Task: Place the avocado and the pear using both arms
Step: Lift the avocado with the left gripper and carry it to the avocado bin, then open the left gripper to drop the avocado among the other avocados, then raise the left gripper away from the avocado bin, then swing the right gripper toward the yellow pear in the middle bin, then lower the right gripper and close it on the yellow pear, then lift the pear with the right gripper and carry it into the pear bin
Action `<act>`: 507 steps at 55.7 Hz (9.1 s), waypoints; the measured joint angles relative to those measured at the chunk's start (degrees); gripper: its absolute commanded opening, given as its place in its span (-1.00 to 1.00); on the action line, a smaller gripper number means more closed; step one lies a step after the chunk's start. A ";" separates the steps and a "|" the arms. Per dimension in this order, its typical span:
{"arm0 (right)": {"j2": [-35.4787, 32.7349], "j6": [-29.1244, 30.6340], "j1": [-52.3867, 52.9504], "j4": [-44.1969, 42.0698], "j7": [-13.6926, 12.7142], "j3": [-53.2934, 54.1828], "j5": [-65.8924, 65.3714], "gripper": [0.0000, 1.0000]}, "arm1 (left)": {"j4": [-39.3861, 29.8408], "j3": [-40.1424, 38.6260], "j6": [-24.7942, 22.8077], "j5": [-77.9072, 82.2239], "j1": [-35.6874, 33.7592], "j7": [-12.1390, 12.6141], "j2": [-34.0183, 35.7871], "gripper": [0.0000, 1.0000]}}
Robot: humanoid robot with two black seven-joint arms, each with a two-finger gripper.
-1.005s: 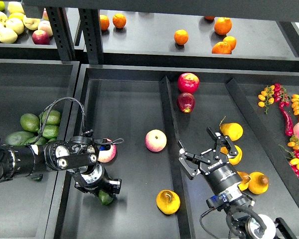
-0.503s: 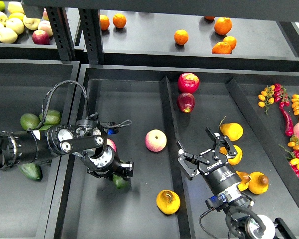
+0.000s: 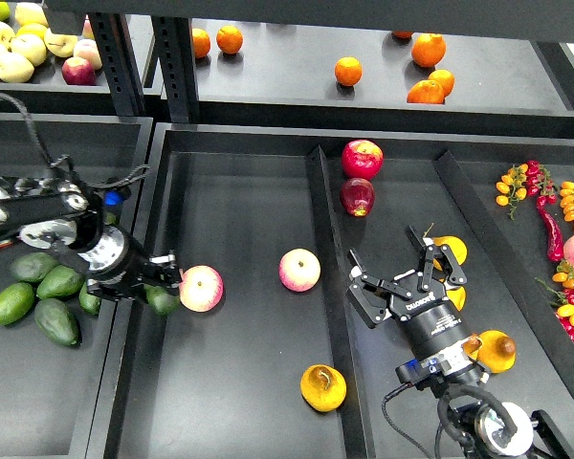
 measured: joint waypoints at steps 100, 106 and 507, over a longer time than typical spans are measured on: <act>0.00 -10.02 7.06 -0.08 -0.16 -1.03 3.22 1.00 | 7.79 -7.91 -0.01 3.62 14.87 -0.01 9.80 0.04; 0.00 -9.78 6.55 -0.08 -0.17 -1.04 3.22 1.00 | 7.98 -8.45 -0.01 4.32 15.32 -0.01 9.61 0.12; -24.36 8.20 23.02 -35.68 -13.44 -36.07 -17.67 0.46 | -14.47 -105.39 -0.02 -31.52 80.93 0.00 -26.29 0.99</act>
